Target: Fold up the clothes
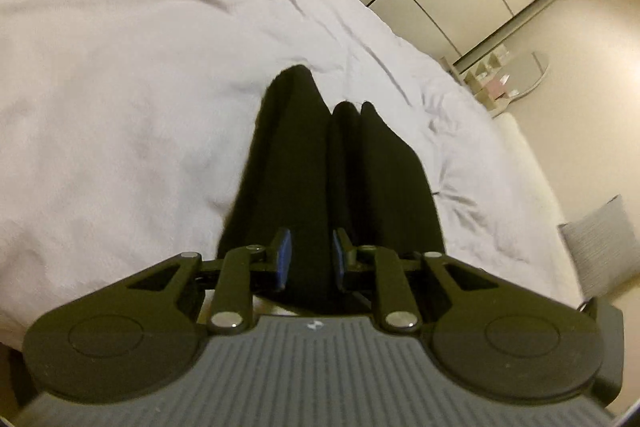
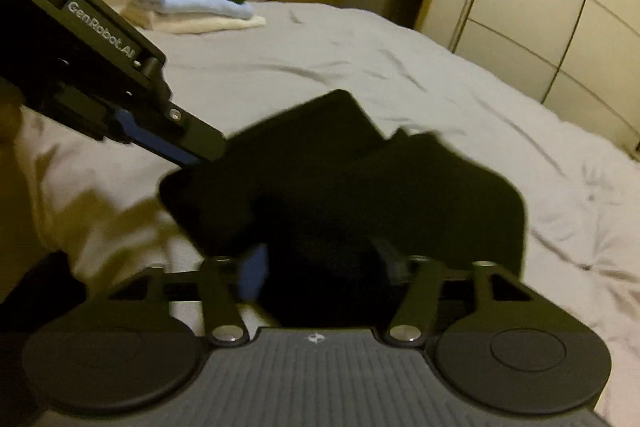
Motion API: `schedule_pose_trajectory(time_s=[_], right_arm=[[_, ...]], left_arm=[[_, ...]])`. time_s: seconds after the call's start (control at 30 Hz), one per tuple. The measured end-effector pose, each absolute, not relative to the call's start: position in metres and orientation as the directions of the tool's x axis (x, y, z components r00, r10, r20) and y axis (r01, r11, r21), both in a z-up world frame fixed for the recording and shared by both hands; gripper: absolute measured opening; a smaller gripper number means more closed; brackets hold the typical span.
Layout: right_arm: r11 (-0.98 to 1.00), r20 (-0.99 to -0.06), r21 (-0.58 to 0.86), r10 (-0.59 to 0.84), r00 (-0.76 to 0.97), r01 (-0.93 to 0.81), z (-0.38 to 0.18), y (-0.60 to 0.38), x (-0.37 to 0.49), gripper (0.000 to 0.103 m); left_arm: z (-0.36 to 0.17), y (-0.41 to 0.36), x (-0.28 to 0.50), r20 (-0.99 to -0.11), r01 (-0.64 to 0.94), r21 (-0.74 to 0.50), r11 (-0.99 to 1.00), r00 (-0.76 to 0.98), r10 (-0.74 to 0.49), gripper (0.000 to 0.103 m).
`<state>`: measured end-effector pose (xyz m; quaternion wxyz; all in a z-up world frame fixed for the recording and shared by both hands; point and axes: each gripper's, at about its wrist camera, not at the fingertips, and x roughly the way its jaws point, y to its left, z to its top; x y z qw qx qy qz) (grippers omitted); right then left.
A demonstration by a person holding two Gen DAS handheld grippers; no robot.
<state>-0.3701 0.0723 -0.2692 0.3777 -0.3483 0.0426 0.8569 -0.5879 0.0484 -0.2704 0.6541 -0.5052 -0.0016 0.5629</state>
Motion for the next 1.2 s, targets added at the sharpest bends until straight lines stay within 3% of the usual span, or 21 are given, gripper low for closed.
schedule_pose_trajectory(time_s=[0.1, 0.17, 0.3, 0.37, 0.5, 0.63, 0.73, 0.8, 0.83, 0.87, 0.93, 1.2], right_arm=[[-0.696, -0.608, -0.069, 0.597, -0.523, -0.715, -0.254, 0.077, -0.347, 0.075], [-0.657, -0.588, 0.051, 0.589, -0.555, -0.752, -0.243, 0.084, -0.325, 0.075], [-0.415, -0.534, 0.400, 0.619, -0.576, -0.817, -0.238, 0.110, -0.248, 0.073], [-0.220, -0.535, 0.565, 0.635, -0.556, -0.795, -0.245, 0.130, -0.209, 0.056], [0.094, -0.630, 0.686, 0.574, -0.523, -0.722, -0.289, 0.169, -0.165, 0.043], [0.169, -0.652, 0.712, 0.520, -0.552, -0.682, -0.313, 0.193, -0.171, 0.041], [0.155, -0.672, 0.690, 0.501, -0.546, -0.707, -0.316, 0.206, -0.185, 0.041], [0.150, -0.683, 0.678, 0.491, -0.541, -0.720, -0.316, 0.210, -0.191, 0.041], [0.145, -0.689, 0.670, 0.486, -0.538, -0.728, -0.315, 0.212, -0.194, 0.041], [0.135, -0.694, 0.661, 0.484, -0.533, -0.738, -0.315, 0.216, -0.197, 0.041], [0.114, -0.703, 0.641, 0.484, -0.521, -0.759, -0.312, 0.217, -0.202, 0.040], [-0.149, -0.708, 0.454, 0.538, -0.457, -0.878, -0.273, 0.188, -0.256, 0.022]], left_arm=[[-0.273, 0.053, -0.586, -0.535, -0.686, -0.716, -0.130, 0.421, 0.732, 0.019], [-0.273, 0.057, -0.582, -0.522, -0.672, -0.731, -0.118, 0.440, 0.731, 0.026], [-0.279, 0.078, -0.574, -0.510, -0.640, -0.759, -0.116, 0.476, 0.716, 0.034], [-0.284, 0.090, -0.572, -0.507, -0.621, -0.774, -0.123, 0.492, 0.708, 0.042], [-0.299, 0.116, -0.573, -0.485, -0.563, -0.815, -0.141, 0.528, 0.697, 0.046], [-0.308, 0.144, -0.577, -0.440, -0.496, -0.858, -0.136, 0.573, 0.692, 0.058], [-0.316, 0.168, -0.575, -0.450, -0.481, -0.863, -0.155, 0.591, 0.669, 0.058], [-0.318, 0.184, -0.568, -0.492, -0.522, -0.837, -0.165, 0.586, 0.644, 0.053], [-0.317, 0.190, -0.563, -0.511, -0.553, -0.819, -0.155, 0.580, 0.635, 0.046], [-0.315, 0.193, -0.558, -0.532, -0.588, -0.797, -0.142, 0.570, 0.626, 0.027], [-0.305, 0.194, -0.549, -0.565, -0.662, -0.742, -0.101, 0.538, 0.626, 0.017], [-0.239, 0.137, -0.551, -0.511, -0.851, -0.517, 0.092, 0.393, 0.764, 0.015]])
